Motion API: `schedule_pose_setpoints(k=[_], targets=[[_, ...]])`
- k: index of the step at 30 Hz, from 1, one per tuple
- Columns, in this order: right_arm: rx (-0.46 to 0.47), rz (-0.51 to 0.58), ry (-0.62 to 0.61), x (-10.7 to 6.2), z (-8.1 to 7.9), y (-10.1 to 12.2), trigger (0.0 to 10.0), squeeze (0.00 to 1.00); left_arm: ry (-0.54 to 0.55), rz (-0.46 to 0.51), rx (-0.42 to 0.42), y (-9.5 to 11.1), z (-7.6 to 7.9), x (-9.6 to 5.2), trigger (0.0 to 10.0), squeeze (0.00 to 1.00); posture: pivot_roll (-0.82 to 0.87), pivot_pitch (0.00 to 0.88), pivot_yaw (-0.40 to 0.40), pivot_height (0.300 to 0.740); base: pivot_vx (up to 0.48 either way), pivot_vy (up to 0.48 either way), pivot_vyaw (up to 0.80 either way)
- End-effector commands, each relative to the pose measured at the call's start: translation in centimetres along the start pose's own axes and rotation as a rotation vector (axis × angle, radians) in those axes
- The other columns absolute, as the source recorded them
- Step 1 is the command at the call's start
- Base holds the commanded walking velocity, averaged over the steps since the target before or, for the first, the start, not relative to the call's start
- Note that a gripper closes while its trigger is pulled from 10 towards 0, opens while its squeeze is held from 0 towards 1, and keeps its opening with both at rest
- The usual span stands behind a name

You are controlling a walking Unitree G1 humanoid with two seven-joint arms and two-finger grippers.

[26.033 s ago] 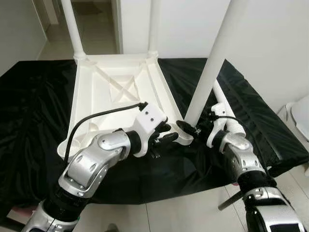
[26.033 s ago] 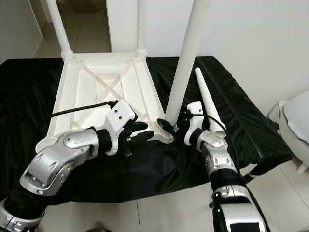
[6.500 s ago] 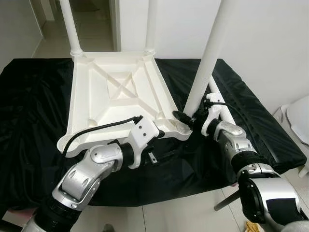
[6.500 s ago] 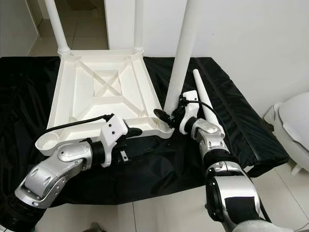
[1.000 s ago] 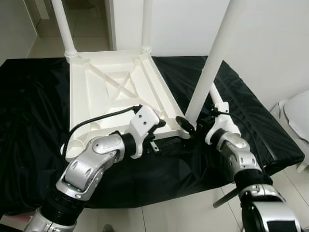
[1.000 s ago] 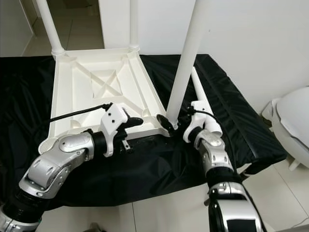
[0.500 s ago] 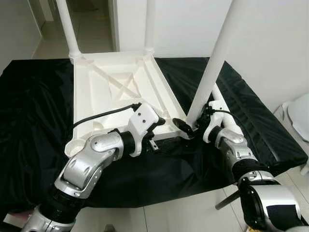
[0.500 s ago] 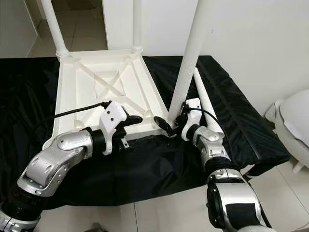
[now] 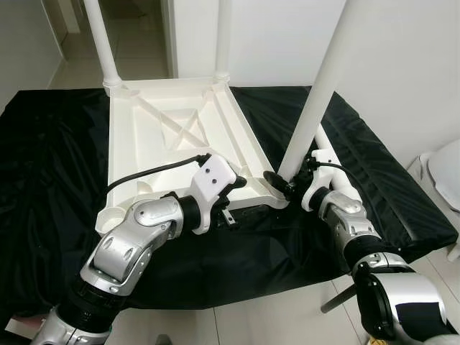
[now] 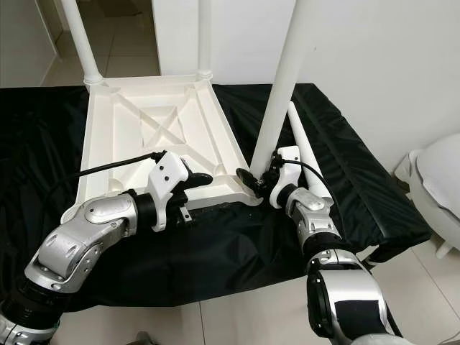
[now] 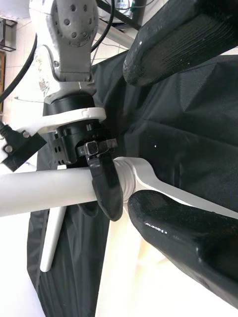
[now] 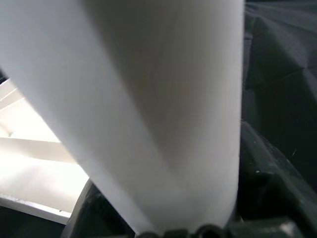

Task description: Building children table

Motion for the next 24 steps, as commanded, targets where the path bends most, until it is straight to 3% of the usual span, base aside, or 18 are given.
schedule_pose_setpoints(k=[1,7,17,20,24], targets=[[0.062,-0.064,-0.009,-0.5,-0.3,-2.3,0.0,0.00,-0.003,0.004,0.000,0.2,0.2,-0.1,10.0,0.00,0.00,0.013,-0.050,0.740,0.000,0.000,0.00],[0.048,0.032,-0.120,-0.5,-0.5,-1.8,0.0,0.00,-0.010,0.004,-0.004,0.1,0.4,0.0,10.0,0.00,-0.01,0.022,-0.050,0.740,0.000,0.000,0.00],[0.135,0.121,-0.304,-0.4,-2.8,-1.4,0.0,0.00,-0.011,0.001,-0.014,-0.1,0.5,0.2,10.0,0.00,-0.04,0.049,-0.047,0.740,0.000,0.000,0.00],[0.137,0.128,-0.483,-0.1,-3.1,-1.5,0.0,0.00,-0.005,-0.002,-0.022,-0.4,0.8,0.6,10.0,0.00,-0.05,0.059,-0.045,0.740,0.000,0.000,0.00],[0.128,0.122,-0.579,0.0,-3.2,-1.4,0.0,0.00,0.016,-0.016,-0.026,-0.7,0.5,0.7,10.0,0.00,-0.05,0.062,-0.045,0.740,0.000,0.000,0.00]])
Point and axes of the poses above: a point about 5 cm out from each wrist's last joint towards the gripper, its own x axis pointing out of the wrist towards the gripper, its own y axis along the axis of the wrist's last joint, z = x × y, the point moved 4 cm from there along x, pointing out of the wrist towards the gripper, and after that the axes turned 6 degrees about x, right-handed, at the moved point
